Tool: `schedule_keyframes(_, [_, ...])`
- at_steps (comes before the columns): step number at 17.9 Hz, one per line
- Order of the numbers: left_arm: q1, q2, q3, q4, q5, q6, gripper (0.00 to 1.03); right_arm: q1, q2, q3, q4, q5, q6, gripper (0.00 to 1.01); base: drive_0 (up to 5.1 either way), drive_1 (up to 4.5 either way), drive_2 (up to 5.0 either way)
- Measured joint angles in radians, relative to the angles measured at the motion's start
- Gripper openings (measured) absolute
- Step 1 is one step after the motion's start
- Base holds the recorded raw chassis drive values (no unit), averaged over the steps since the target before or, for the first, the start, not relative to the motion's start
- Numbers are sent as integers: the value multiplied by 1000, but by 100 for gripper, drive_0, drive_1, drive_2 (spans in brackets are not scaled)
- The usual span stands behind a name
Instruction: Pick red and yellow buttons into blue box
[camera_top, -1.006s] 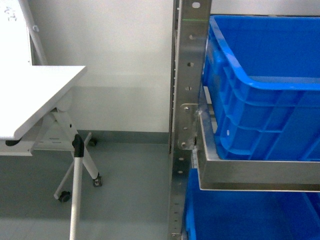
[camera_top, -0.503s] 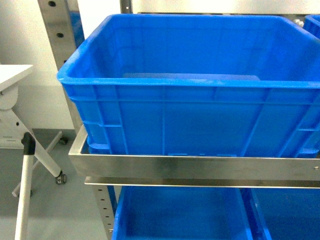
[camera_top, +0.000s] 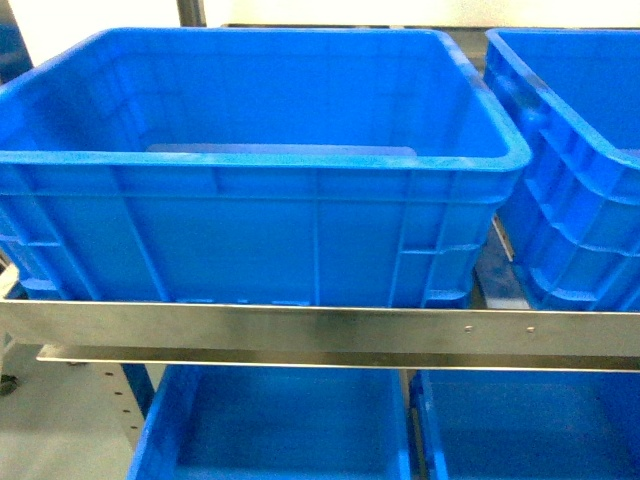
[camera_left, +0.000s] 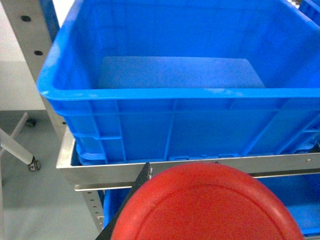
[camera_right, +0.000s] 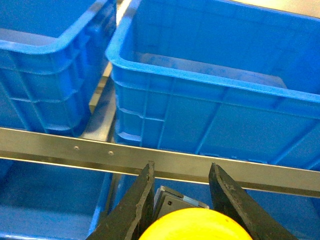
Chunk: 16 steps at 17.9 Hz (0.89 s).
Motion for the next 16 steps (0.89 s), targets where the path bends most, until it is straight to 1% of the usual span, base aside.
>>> schedule_keyframes(14, [0, 0, 0, 0, 0, 0, 25, 0, 0, 0, 0, 0, 0, 30, 511, -235, -235])
schedule_keyframes(16, [0, 1, 0, 0, 1, 0, 25, 0, 0, 0, 0, 0, 0, 30, 0, 0, 0])
